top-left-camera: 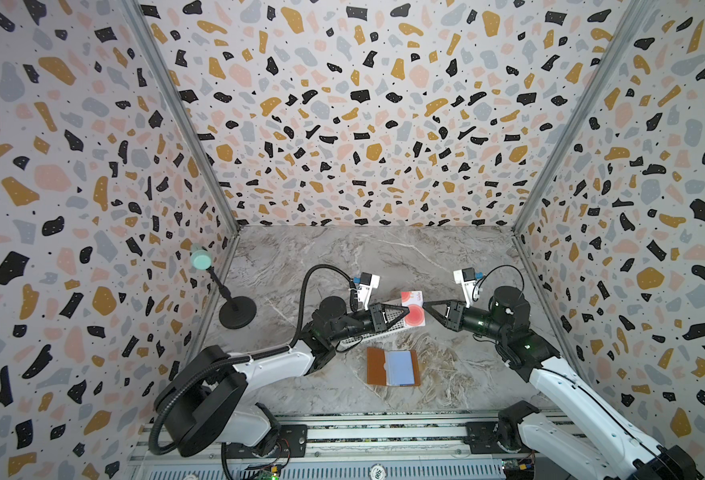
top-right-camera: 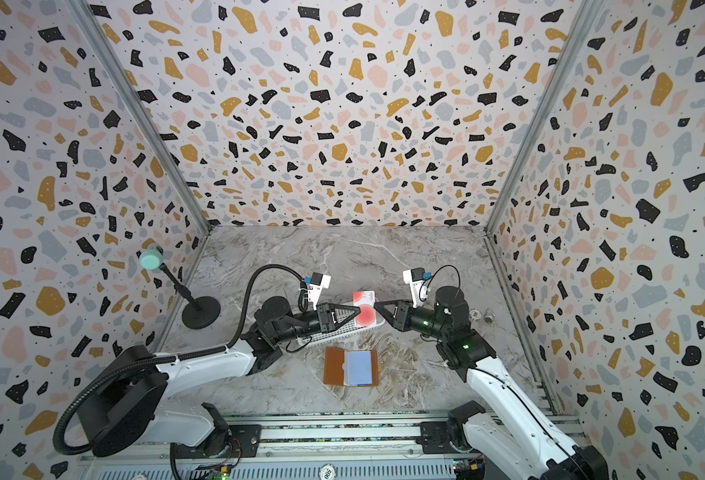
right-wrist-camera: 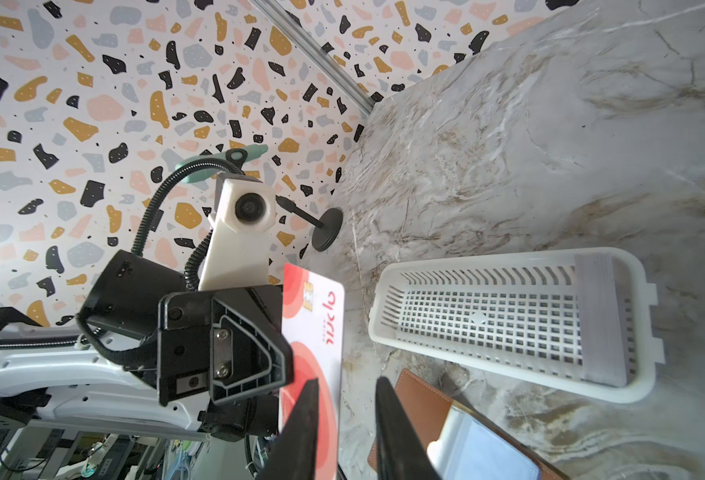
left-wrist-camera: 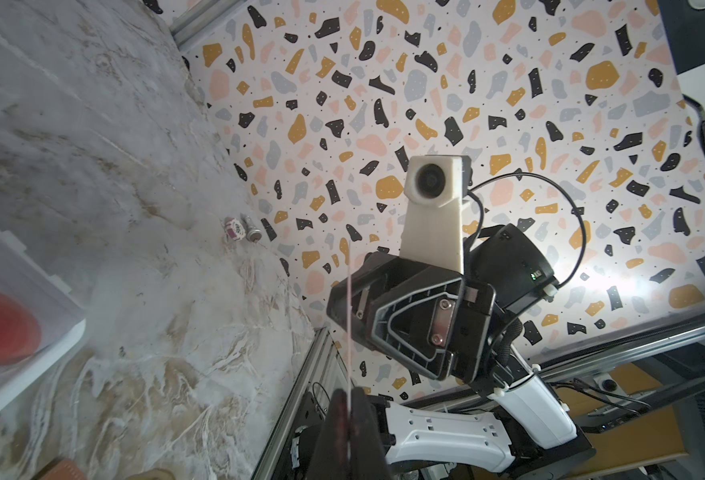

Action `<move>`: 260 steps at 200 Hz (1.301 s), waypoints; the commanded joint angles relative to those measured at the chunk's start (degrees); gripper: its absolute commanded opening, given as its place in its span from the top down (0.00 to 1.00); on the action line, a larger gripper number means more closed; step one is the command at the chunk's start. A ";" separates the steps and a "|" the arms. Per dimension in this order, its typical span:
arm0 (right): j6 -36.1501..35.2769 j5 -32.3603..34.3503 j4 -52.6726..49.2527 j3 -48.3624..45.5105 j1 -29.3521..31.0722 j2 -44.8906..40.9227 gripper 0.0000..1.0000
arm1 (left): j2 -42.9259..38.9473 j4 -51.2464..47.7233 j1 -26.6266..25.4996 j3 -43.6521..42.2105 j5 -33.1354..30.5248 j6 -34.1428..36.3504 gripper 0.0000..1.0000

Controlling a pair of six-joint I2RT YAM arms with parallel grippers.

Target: Put the credit cards into the card holder

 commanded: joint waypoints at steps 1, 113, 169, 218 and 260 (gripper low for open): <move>-2.74 11.12 -6.82 0.11 5.34 -2.48 0.73 | -5.40 -10.92 0.13 -1.96 -3.00 5.03 0.98; 8.21 43.29 -15.93 -6.46 37.29 3.75 0.77 | -17.56 -28.02 -10.25 -9.95 -18.36 0.71 1.00; 12.03 45.11 -16.26 -8.28 40.11 10.18 0.77 | -10.34 -21.91 -12.96 -10.96 -19.36 -1.95 1.00; 12.65 44.39 -14.09 -9.91 39.94 12.99 0.76 | -6.97 -22.64 -13.36 -11.08 -19.66 -1.74 1.00; 12.16 43.87 -12.16 -10.13 39.94 15.48 0.77 | -6.21 -21.46 -13.32 -12.32 -19.32 -1.19 1.00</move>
